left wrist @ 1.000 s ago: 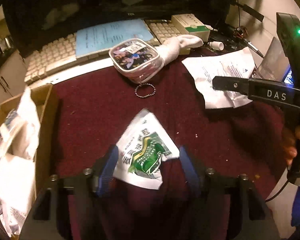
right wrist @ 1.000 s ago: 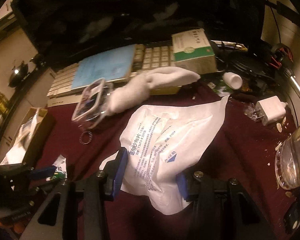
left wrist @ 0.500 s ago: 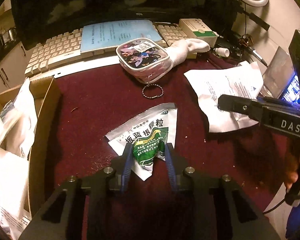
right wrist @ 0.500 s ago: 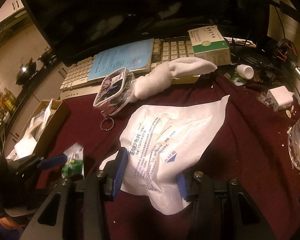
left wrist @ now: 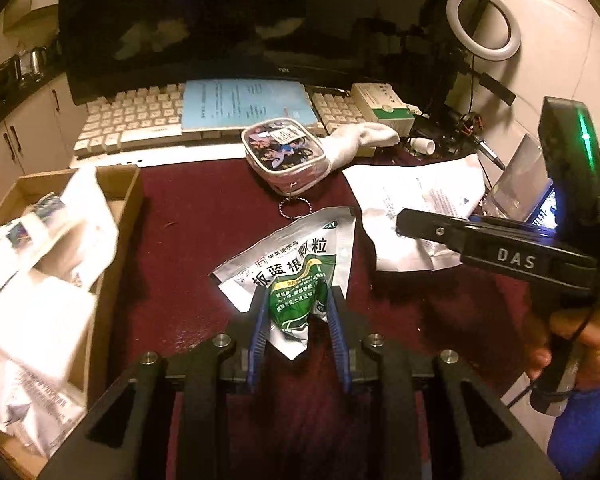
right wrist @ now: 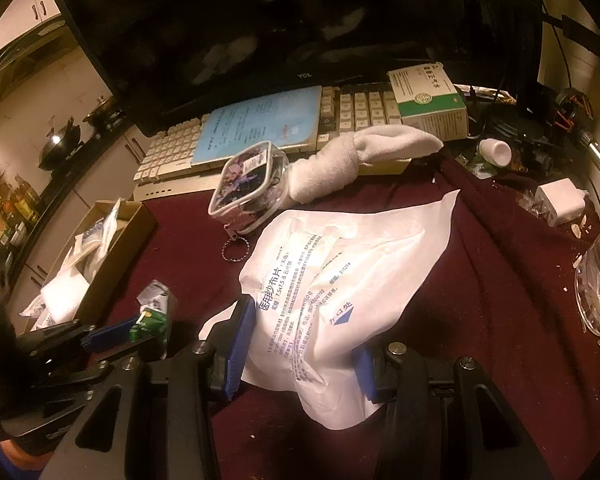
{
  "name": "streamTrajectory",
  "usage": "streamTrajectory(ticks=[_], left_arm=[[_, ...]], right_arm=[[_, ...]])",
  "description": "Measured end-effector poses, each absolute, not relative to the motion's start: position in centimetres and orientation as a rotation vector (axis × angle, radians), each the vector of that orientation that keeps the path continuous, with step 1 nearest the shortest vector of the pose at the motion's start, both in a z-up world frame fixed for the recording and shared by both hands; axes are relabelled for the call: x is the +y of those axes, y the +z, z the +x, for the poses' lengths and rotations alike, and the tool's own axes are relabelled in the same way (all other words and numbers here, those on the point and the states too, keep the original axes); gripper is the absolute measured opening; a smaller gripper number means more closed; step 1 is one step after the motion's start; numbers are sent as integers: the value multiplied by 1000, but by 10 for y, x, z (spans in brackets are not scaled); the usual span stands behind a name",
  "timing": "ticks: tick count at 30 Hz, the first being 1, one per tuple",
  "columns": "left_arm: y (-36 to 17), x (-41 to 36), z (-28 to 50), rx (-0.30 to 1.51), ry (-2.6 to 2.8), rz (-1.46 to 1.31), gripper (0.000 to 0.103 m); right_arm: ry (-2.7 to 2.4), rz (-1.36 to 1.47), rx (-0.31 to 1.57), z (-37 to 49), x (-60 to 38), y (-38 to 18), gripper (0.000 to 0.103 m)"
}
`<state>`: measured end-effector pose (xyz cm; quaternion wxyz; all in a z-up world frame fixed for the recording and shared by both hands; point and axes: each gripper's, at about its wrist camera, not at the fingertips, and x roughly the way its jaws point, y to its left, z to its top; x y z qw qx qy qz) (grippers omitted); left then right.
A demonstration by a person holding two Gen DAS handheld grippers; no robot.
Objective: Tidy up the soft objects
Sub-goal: 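Carry the green packet and white bag over the cardboard box with both grippers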
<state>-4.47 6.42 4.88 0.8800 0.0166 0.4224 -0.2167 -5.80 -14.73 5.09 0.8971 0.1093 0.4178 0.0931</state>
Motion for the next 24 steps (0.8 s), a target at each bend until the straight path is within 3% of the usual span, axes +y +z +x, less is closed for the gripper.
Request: streamTrajectory(ticks=[24], left_arm=[[83,121,-62,811,-348,-23,28]], right_arm=[[282,149,817,-54,-100,85,48]])
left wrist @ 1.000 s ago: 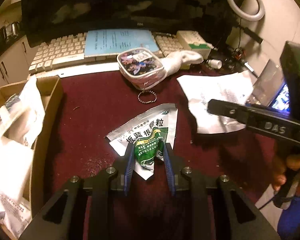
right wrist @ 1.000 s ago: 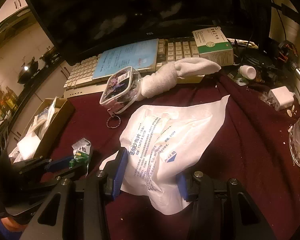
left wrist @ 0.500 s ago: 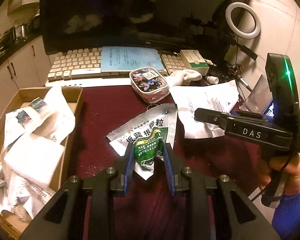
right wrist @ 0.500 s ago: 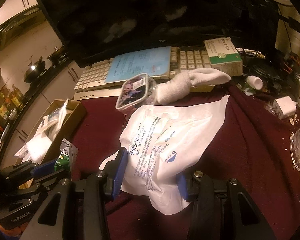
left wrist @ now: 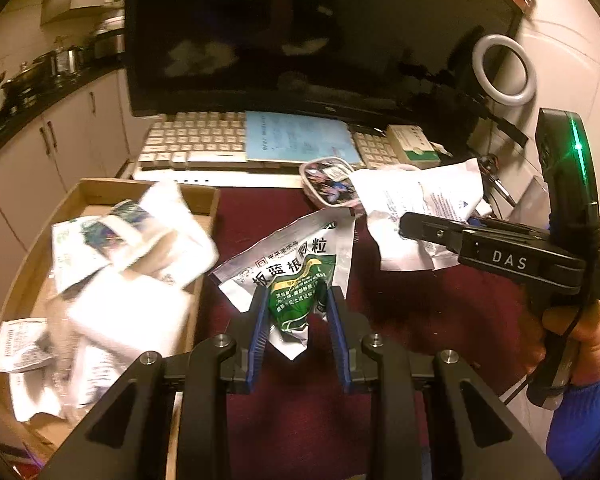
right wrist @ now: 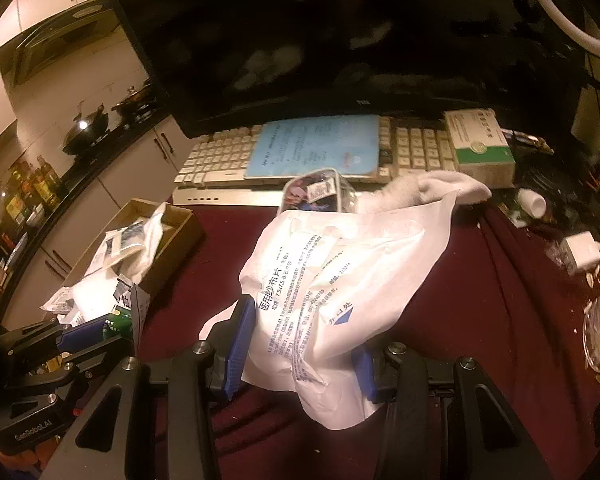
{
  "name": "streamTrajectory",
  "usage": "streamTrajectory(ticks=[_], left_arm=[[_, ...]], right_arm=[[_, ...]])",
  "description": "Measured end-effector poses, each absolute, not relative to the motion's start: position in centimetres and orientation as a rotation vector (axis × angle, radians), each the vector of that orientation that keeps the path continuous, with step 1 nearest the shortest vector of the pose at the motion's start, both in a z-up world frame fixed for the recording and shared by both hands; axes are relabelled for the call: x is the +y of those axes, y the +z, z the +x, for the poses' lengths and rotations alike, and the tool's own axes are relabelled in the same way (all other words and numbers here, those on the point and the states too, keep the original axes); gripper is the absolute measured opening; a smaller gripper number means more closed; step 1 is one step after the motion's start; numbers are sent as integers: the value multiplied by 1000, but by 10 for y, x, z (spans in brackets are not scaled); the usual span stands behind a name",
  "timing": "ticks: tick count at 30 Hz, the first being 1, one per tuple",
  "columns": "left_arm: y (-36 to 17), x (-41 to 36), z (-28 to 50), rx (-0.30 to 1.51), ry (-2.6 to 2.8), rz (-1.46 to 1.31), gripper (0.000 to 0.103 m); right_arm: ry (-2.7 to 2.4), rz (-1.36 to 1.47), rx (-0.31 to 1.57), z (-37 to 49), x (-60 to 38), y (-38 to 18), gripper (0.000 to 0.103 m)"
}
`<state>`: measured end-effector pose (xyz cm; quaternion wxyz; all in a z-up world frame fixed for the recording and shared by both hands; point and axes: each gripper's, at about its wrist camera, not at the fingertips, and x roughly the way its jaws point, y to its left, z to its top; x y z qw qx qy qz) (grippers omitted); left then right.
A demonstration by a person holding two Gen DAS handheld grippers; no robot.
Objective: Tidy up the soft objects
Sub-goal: 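Carry the green packet and white bag over the cardboard box with both grippers, then open both grippers to drop the green packet and white bag into the box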
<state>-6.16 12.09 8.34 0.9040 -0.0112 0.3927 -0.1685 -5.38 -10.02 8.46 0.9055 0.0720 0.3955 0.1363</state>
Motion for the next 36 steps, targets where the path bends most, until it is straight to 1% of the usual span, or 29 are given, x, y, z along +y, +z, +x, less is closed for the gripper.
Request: streamTrajectory(ticks=[12,20,28,36], left_arm=[[106,215,-52,785,-125,-104,28],[98,272,-58,802,-4,-157,28],[71,292,-66,871,45,-150,28],[52,296,-47,903,77,-128,28]], right_arm=[[372,105,795,-42,-54,103,48],[462,88,776,-33,-12,117,48],[577,48,797,-26,42,115,48],[666,15,880,-3,105,85,48]])
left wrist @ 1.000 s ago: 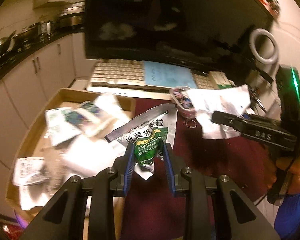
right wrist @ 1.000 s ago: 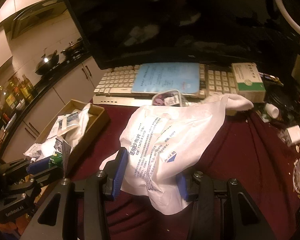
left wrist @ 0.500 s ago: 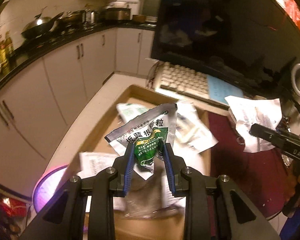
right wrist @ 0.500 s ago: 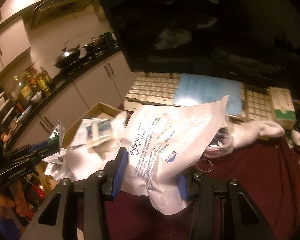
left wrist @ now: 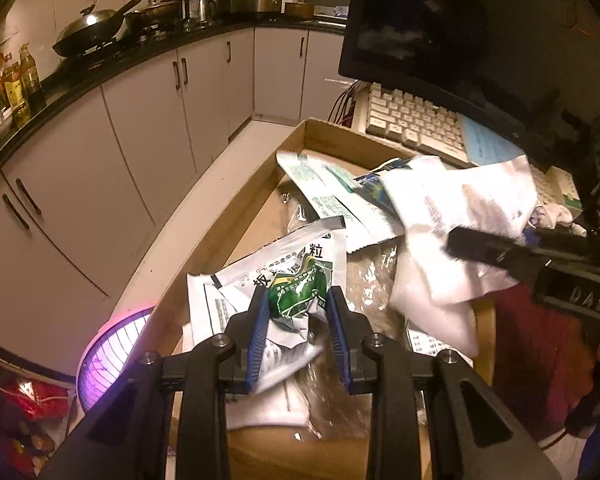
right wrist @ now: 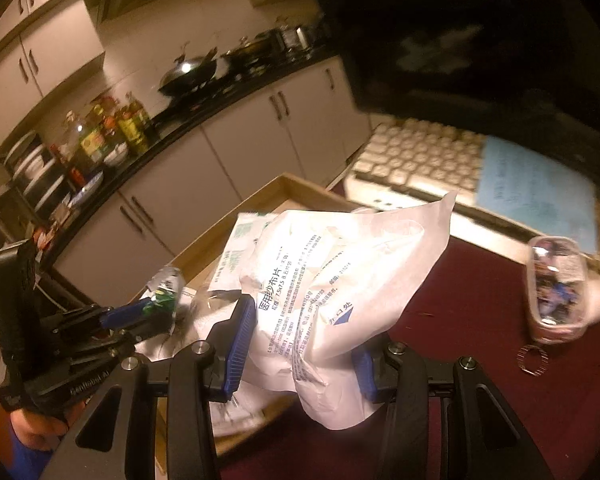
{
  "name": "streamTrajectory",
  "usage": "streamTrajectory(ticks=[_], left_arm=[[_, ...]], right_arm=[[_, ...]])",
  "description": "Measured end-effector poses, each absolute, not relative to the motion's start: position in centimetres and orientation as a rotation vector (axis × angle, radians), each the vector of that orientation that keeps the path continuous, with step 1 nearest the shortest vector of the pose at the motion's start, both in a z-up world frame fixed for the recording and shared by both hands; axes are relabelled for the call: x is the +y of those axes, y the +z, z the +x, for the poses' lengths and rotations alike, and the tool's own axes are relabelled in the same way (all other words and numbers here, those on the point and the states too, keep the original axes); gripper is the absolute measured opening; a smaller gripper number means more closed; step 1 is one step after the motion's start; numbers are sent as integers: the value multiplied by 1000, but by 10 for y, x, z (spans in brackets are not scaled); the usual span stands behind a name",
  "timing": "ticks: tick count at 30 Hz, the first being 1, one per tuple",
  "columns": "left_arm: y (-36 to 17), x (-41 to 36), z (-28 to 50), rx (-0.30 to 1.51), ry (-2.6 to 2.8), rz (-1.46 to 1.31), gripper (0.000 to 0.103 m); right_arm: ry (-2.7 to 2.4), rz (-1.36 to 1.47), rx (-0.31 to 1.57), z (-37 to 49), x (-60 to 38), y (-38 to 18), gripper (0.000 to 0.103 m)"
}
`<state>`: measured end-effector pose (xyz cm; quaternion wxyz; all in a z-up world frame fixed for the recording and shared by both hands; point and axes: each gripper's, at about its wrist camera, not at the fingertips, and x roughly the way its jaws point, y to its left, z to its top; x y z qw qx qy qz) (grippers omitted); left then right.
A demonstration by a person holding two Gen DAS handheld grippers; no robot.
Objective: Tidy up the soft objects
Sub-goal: 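Open both grippers to drop the green packet and white bag into the box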
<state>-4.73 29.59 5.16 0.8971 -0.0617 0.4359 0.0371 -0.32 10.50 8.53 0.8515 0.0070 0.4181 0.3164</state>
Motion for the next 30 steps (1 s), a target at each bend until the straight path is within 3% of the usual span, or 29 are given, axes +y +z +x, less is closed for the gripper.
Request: streamTrajectory(ticks=[12,13,16,24,30], left_arm=[[45,295,-40,895,104,-112,31],[46,294,-42,893,104,-116,36],[48,296,-45,881,112,-133,63],[55,294,-53,863,144,-128,73],[61,289,-57,847,173,-93,81]], right_arm=[[674,-25,940,20,139,50,50],[674,-27,939,19,139,50,50],[674,-24,931,17,139,50,52],[672,-1,895,11,130,57,63],[665,3,849,6,123,68,78]])
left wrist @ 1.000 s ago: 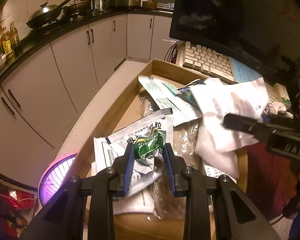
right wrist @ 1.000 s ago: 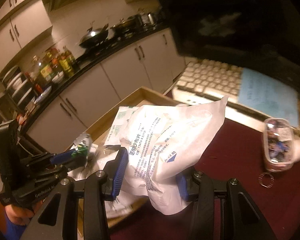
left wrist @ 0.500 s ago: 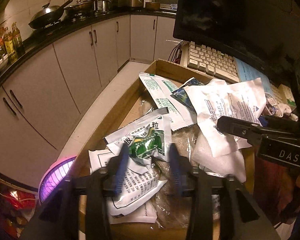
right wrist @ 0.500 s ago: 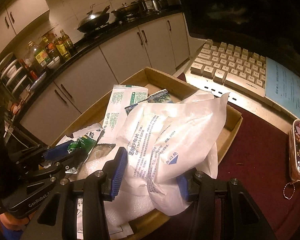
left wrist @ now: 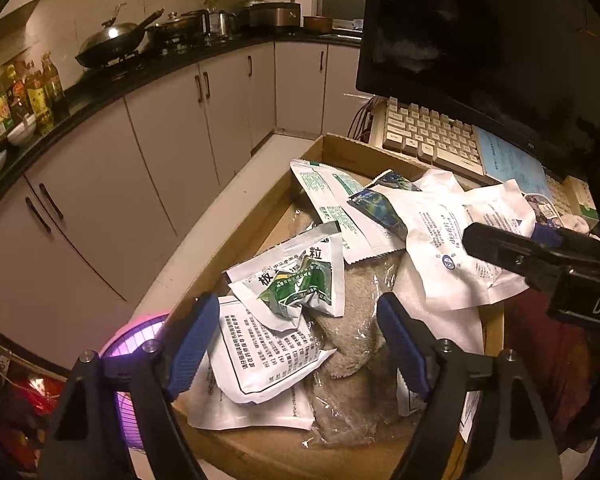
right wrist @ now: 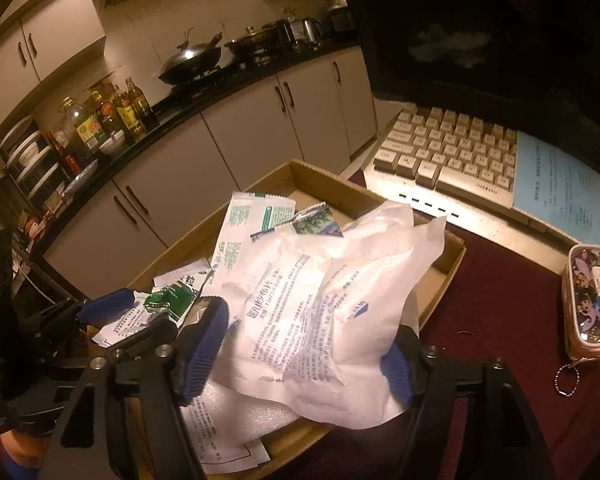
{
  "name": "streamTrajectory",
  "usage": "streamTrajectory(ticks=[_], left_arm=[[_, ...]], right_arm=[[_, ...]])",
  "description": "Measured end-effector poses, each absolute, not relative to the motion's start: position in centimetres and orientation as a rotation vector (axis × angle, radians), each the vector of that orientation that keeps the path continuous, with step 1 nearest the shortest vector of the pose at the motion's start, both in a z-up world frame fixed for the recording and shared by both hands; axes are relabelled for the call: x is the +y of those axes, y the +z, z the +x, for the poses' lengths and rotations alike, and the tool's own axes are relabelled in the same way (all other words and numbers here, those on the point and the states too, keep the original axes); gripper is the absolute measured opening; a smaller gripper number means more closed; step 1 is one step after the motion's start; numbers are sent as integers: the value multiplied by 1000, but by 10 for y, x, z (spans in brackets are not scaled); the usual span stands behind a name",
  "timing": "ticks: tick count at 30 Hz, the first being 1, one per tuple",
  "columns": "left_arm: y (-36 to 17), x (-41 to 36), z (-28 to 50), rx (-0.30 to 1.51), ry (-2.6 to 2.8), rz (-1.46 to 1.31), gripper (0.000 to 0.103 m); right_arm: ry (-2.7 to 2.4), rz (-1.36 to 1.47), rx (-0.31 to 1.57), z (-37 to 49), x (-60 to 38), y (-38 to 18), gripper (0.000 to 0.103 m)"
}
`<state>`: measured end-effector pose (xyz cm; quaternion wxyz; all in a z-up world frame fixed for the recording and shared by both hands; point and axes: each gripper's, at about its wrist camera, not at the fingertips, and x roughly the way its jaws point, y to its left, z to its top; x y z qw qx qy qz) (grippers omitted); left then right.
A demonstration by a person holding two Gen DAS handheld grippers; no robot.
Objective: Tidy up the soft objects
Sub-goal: 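Open both grippers to drop the green packet and white bag into the box, then move the left gripper to the clear cartoon pouch while the right approaches the white towel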
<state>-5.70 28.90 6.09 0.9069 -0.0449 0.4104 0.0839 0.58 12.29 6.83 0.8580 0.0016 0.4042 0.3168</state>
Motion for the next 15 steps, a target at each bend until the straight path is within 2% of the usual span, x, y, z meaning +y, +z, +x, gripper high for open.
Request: streamTrajectory(ticks=[15], left_arm=[[76,267,-66,816,212,-35,88]], right_arm=[[613,86,813,-1,80,81,93]])
